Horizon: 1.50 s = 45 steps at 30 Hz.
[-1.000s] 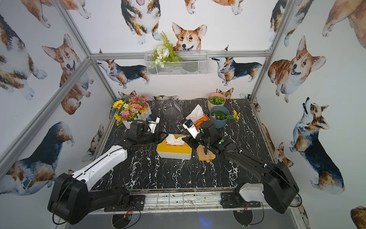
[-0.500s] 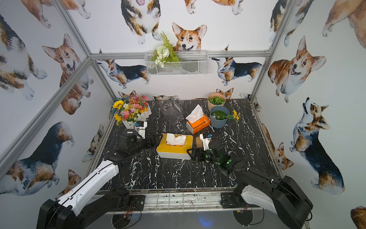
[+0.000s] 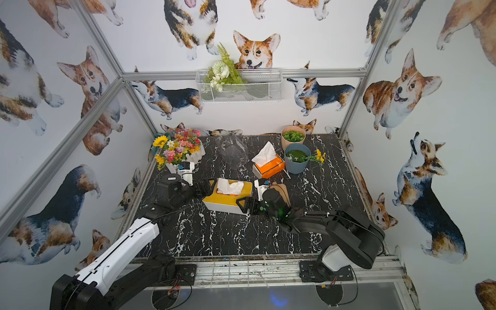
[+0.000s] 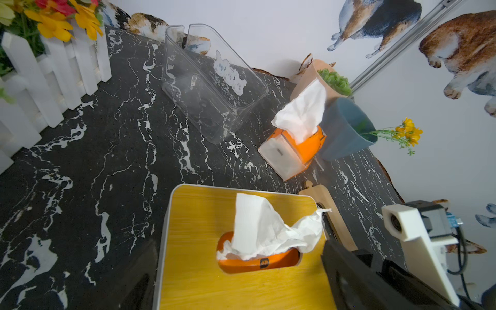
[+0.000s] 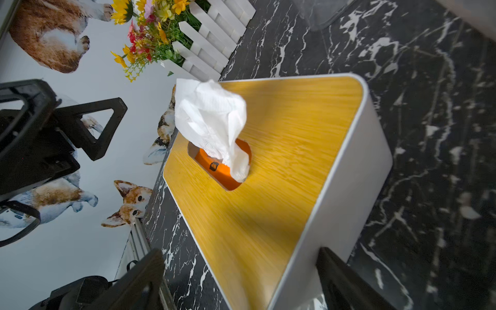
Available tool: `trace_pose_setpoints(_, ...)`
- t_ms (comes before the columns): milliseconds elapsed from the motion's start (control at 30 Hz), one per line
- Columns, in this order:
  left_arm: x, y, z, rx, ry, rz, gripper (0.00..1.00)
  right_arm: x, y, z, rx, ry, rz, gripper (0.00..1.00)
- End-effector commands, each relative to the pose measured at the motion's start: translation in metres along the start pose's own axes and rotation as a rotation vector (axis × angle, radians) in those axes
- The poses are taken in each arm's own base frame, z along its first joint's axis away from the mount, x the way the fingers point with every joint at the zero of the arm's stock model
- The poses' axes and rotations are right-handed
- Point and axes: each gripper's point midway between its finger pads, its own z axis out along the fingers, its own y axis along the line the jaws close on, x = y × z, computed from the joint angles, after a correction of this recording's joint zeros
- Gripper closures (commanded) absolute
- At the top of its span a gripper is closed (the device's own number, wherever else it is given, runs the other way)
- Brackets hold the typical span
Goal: Put the tissue paper into the tissue box
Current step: Move the tissue box to the center of the board.
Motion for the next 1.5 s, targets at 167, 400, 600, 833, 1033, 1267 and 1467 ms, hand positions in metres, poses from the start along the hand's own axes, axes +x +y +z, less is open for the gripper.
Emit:
trace_pose_setpoints(167,-0.016,-0.001,-0.006,0.018,-0.042,0.032,0.00,-0.015,0.051,0.063,-0.155,-0.034,0.064,0.10)
trace_pose_setpoints(400,-0.029,0.007,-0.016,-0.006,-0.072,0.042,0.00,0.003,0.071,0.116,-0.204,0.030,0.083,0.11)
trace_pose_setpoints(600,-0.034,0.014,-0.022,-0.027,-0.097,0.049,0.00,0.004,0.075,0.141,-0.216,0.041,0.092,0.12)
trace_pose_setpoints(833,-0.037,0.017,-0.029,-0.044,-0.127,0.071,0.00,-0.009,0.084,0.170,-0.202,0.032,0.008,0.11)
trace_pose_setpoints(1033,-0.039,0.021,-0.036,-0.068,-0.164,0.091,0.00,-0.031,0.080,0.196,-0.192,0.009,-0.007,0.11)
trace_pose_setpoints(1267,-0.041,0.025,-0.046,-0.091,-0.212,0.105,0.00,-0.051,0.075,0.215,-0.214,0.000,0.001,0.12)
trace_pose_setpoints(1467,-0.040,0.026,-0.047,-0.097,-0.211,0.111,0.00,-0.087,0.078,0.184,-0.176,-0.046,-0.102,0.12)
